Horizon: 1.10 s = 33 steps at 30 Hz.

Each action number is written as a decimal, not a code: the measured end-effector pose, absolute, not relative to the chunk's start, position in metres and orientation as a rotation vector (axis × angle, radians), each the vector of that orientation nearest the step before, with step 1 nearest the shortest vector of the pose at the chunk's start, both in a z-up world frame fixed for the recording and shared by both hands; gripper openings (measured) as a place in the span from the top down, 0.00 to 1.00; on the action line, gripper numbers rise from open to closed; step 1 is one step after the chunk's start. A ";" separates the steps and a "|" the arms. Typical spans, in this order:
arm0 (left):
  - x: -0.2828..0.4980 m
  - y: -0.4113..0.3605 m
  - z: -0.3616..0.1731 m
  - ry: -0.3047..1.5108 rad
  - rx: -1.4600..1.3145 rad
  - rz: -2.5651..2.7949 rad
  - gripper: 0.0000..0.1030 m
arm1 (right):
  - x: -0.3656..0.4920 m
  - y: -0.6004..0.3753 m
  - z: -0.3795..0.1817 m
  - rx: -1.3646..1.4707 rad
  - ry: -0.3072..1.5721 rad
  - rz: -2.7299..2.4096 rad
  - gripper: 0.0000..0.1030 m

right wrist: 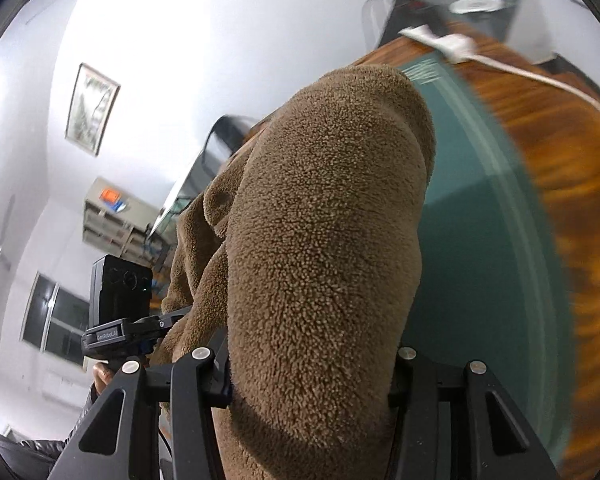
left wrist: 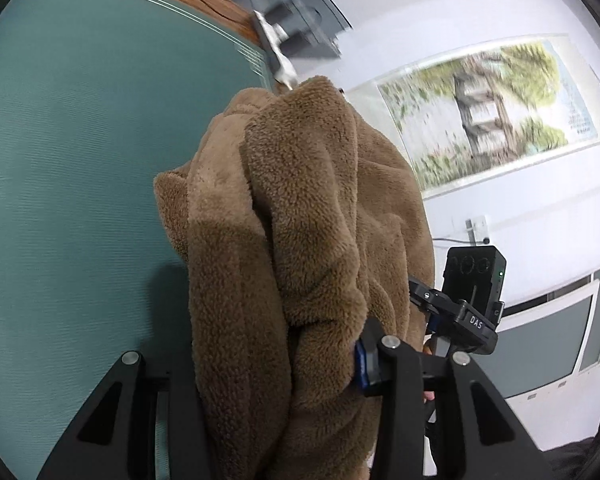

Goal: Fold clothes

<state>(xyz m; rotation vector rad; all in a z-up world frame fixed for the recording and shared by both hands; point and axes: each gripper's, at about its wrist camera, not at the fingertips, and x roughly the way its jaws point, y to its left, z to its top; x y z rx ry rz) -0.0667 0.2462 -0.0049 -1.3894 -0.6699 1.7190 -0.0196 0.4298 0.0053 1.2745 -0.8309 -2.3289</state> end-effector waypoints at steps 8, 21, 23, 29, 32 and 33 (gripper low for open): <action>-0.082 0.342 -0.024 -0.630 -1.413 1.733 0.55 | -0.007 0.504 -0.012 1.287 -0.910 -2.429 0.51; -0.097 0.380 -0.039 -0.554 -1.452 1.769 0.54 | -0.011 0.600 -0.039 1.362 -0.913 -2.403 0.49; -0.097 0.383 -0.038 -0.544 -1.451 1.774 0.51 | -0.006 0.606 -0.042 1.376 -0.919 -2.399 0.44; -0.087 0.387 -0.010 -0.357 -1.386 1.893 0.50 | 0.008 0.603 -0.023 1.394 -0.753 -2.535 0.33; -0.076 0.382 0.014 -0.276 -1.328 2.003 0.50 | 0.030 0.590 0.005 1.343 -0.522 -2.738 0.33; -0.072 0.379 0.024 -0.252 -1.303 2.043 0.50 | 0.039 0.583 0.016 1.309 -0.448 -2.790 0.33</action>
